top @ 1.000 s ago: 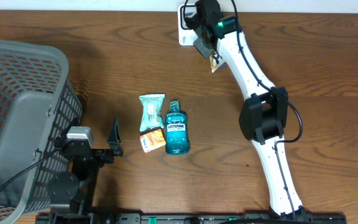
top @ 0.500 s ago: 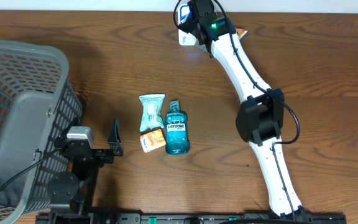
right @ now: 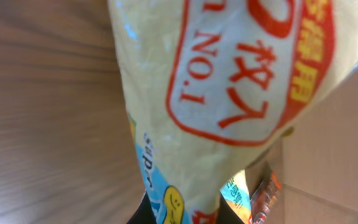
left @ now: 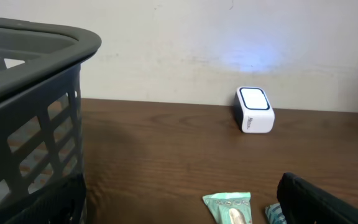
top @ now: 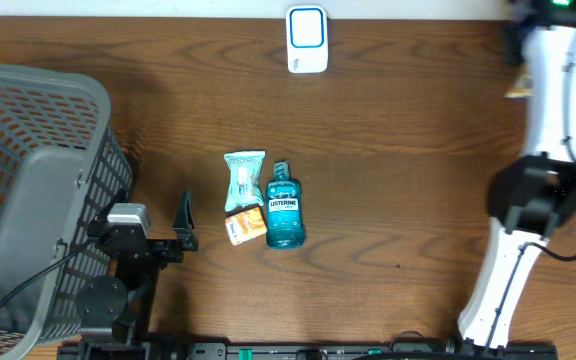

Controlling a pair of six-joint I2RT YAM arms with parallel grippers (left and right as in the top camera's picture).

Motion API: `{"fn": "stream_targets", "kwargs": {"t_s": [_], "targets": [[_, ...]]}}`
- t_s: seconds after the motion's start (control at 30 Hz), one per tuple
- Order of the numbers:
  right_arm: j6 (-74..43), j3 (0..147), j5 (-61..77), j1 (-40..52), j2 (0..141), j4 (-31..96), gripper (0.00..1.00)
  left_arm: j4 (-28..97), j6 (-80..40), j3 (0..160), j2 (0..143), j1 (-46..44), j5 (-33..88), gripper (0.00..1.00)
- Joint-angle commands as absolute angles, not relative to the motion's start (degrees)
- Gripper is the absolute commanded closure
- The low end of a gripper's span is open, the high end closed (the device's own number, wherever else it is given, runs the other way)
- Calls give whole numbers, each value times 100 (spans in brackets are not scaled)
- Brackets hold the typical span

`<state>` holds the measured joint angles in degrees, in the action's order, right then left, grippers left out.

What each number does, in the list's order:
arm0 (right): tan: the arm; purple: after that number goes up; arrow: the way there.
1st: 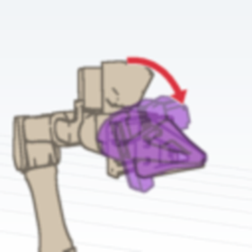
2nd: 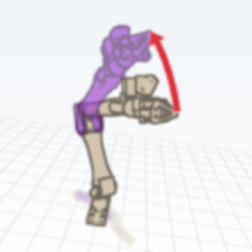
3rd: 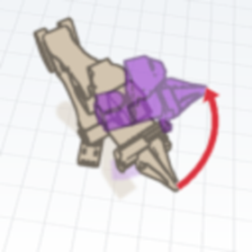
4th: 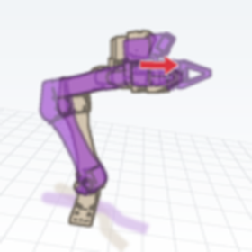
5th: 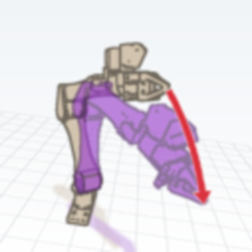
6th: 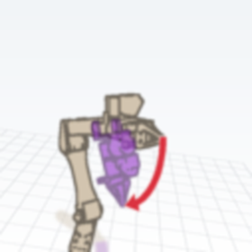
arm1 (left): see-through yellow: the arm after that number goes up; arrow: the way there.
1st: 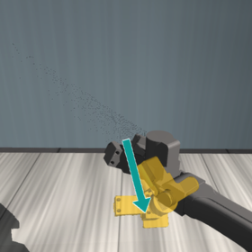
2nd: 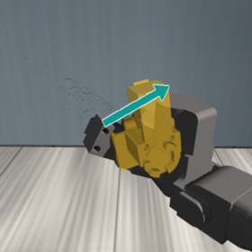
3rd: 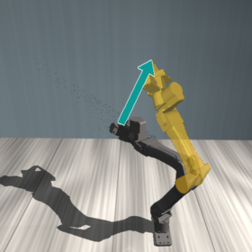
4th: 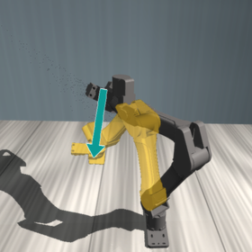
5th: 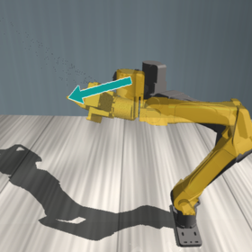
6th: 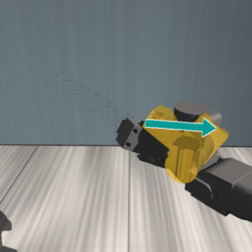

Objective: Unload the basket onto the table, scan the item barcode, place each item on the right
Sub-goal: 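Carry the wipes bag away to the right side of the table, then swing the right gripper over the Listerine bottle on the table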

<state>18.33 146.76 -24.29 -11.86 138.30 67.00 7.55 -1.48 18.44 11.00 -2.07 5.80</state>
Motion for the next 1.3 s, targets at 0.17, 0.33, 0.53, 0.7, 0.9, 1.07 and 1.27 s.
{"fn": "stream_targets", "kwargs": {"t_s": [0.17,0.33,0.53,0.7,0.9,1.07,1.27], "targets": [[1914,13222,-2191,-3022,13727,5540,98,751,-156,1885,1079,-196,550,2],[928,12735,-2512,-3607,13710,5188,48,751,-156,1885,1079,-196,550,2],[285,13034,-537,-3422,12593,5404,1,751,-156,1885,1079,-196,550,2],[-607,13034,1931,-2880,11577,5625,1,751,-156,1885,1079,-193,550,2],[-1848,13026,2268,-996,11209,6910,1,751,-156,1885,1079,-196,550,2],[-2141,12693,1706,996,11502,7577,1,751,-156,1885,1079,-193,550,2],[-2220,11732,1197,2724,12075,7590,1,751,-156,1885,1079,-193,552,2]]}}
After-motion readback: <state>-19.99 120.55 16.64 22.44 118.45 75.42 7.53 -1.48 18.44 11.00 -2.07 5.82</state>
